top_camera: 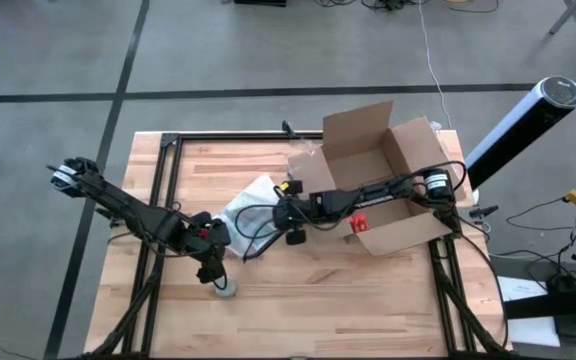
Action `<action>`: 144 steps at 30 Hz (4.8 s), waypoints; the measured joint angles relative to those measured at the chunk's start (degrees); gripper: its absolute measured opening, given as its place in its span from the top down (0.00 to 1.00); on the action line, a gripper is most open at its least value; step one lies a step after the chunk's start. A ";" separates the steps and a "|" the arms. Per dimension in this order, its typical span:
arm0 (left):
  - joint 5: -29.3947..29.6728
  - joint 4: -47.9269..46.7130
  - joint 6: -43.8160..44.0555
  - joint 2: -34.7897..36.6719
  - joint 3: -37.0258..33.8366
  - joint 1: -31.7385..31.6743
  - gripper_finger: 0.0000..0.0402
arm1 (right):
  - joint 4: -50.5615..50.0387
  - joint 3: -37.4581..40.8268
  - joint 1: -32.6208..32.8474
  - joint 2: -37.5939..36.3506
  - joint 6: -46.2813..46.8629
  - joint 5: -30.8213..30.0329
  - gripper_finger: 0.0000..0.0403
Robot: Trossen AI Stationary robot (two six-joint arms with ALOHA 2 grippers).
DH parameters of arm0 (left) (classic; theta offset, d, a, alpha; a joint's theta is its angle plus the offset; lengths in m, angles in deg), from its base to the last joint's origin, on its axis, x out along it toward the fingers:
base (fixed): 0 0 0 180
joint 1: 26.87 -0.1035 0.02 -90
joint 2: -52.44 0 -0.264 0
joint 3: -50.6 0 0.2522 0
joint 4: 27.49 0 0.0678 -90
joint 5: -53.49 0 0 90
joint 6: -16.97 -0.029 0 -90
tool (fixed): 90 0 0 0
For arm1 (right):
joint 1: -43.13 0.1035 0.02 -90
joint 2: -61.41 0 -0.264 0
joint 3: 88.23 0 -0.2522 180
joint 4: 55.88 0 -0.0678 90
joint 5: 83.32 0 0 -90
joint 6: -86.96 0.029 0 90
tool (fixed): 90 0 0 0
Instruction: Unpack boxes
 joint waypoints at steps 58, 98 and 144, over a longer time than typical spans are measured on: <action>15.86 16.22 4.35 -10.51 0.00 -0.59 0.38 | -6.53 -9.49 -1.01 -0.04 16.00 16.27 1.00; 11.18 -2.99 9.49 -12.07 0.00 -0.74 0.66 | -6.86 -9.49 -2.54 -1.44 13.78 19.69 1.00; 23.67 -8.14 19.96 -10.38 7.31 -1.22 1.00 | -15.93 -9.42 -4.53 -5.41 7.33 20.54 0.61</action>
